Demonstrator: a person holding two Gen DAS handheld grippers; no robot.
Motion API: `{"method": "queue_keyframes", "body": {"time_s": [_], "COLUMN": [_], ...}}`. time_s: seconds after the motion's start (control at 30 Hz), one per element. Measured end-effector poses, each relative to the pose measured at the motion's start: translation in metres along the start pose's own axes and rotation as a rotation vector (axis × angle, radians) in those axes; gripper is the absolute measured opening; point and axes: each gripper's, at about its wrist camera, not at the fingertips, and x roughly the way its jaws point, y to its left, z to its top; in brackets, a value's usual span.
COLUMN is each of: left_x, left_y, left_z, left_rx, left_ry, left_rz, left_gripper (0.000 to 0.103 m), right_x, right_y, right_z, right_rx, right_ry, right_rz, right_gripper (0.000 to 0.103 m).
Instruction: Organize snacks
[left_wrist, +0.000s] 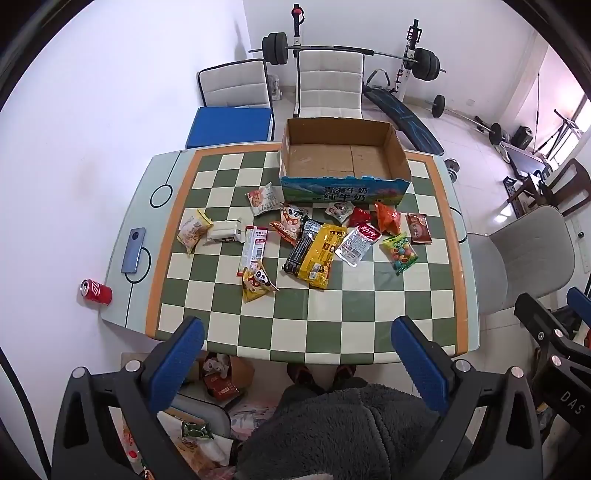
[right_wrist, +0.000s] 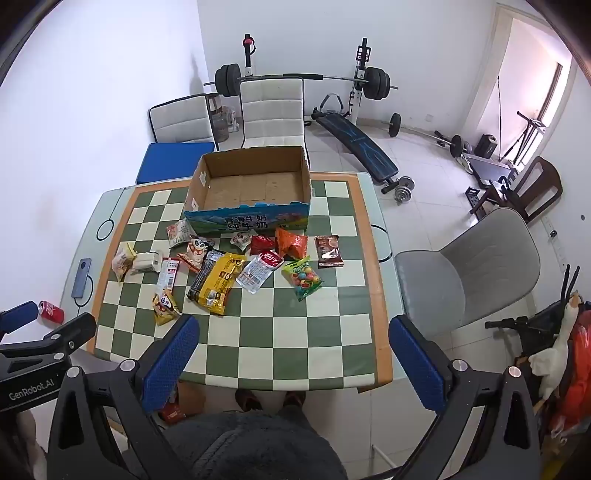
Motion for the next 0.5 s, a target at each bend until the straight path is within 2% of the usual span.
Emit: {"method": "queue_keyframes", "body": {"time_s": [0.1,0.5], "left_x": [0.0006,0.0005], "left_y": [0.0030,0.0033], "left_z": [0.0003,-0.0003], "left_rx": [-0.007,-0.010], "left_ry": [0.003,0.002], "left_rz": [-0.031,-0.027], "left_gripper": [0.103,0.103], "right_x": [0.0006,0.0024], "right_y": [-0.0006,-0.0013], "right_z": [0.0002,0.0035], "right_rx": [0.000,0.004], "right_ry": [-0.002,-0.002], "right_rz": [-0.001,0.009], "right_gripper": [0.103,0.103]}}
